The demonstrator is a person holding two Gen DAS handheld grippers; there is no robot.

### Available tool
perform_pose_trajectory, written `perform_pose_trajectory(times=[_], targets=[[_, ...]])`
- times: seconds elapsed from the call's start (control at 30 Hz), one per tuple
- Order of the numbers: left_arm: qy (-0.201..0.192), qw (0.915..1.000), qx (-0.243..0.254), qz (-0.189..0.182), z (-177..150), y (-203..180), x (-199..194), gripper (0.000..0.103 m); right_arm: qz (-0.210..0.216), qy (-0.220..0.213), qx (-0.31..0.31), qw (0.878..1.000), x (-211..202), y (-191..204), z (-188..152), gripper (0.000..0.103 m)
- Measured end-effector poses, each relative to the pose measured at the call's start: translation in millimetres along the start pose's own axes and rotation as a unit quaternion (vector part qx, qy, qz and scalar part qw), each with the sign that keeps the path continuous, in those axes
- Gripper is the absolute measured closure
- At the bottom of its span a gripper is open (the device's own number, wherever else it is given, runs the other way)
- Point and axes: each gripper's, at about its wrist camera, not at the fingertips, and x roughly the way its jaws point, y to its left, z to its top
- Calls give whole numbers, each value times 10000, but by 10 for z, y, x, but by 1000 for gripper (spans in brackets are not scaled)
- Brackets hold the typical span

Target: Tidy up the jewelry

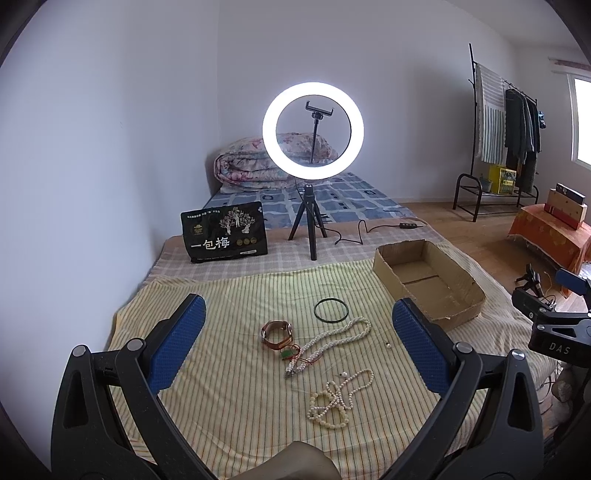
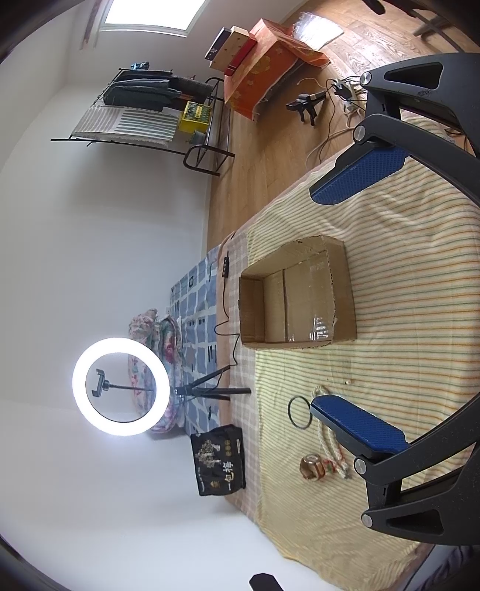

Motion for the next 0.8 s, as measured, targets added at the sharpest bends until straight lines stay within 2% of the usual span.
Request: perform_pose_trajectory(times=[0.23, 0.43, 0.63, 0.8], targets=[[76, 9999, -57, 92, 28, 155, 92, 0, 19, 75, -100, 9999, 51, 59, -7, 1], [343, 9993, -45, 121, 77, 342, 256, 0, 192, -19, -314, 9993, 109, 161, -36, 1], [603, 9982, -57, 18, 139, 509, 442, 0, 806, 74, -569, 9951, 262, 271, -8, 1], [660, 9978, -47, -94, 152, 629, 609, 0, 1050, 196, -787, 9912, 441, 383, 39, 1]])
